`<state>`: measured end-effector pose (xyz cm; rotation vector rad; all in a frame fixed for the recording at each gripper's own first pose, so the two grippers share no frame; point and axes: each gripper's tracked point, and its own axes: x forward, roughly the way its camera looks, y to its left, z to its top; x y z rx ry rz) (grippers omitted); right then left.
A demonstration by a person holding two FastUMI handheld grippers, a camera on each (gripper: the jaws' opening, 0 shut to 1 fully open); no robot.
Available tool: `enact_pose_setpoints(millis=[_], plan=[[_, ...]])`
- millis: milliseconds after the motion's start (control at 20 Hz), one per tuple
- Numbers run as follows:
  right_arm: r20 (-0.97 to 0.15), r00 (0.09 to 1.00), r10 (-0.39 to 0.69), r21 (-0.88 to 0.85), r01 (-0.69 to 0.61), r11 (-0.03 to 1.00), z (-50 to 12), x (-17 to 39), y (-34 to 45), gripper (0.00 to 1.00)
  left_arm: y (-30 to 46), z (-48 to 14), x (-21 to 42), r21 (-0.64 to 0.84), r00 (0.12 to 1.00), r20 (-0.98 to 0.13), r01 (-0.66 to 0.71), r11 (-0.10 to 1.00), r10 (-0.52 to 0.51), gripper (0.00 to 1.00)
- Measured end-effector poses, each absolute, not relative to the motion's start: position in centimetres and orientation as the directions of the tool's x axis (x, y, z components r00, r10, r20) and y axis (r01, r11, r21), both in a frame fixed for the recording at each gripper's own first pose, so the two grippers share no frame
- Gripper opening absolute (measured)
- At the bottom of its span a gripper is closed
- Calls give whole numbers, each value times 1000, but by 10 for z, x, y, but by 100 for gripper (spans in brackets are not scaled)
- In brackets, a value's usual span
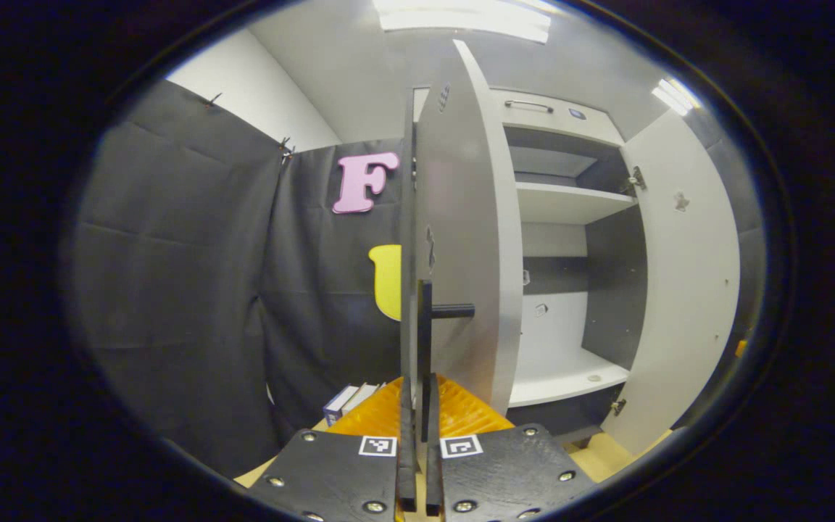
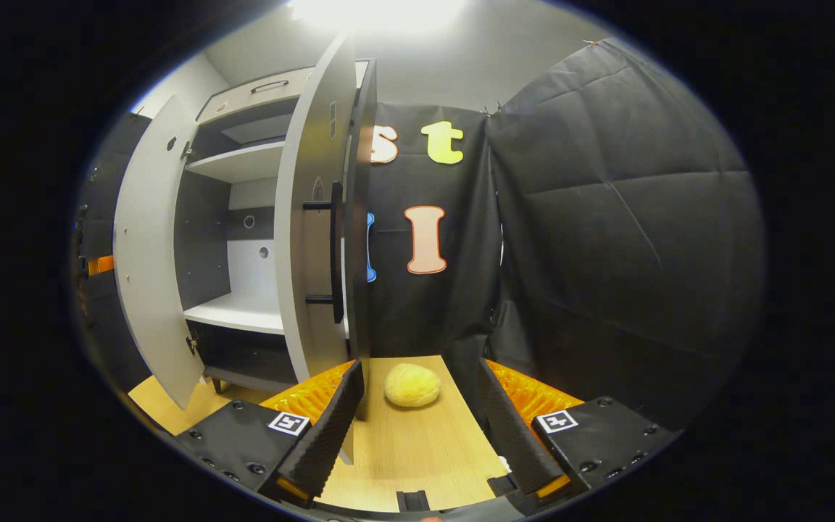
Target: Open the right door of the double-door shoe cabinet with the right hand, and open the left door with the left hand.
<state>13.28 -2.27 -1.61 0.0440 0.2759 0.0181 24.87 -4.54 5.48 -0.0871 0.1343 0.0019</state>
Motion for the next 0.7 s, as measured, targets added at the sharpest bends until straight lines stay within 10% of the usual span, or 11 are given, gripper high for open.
enact_pose_setpoints(millis=[700], plan=[[-273,959,79,46,-69,997,-17,130,1,98,2,43,238,-64,979,-160,-137,988,126,2]])
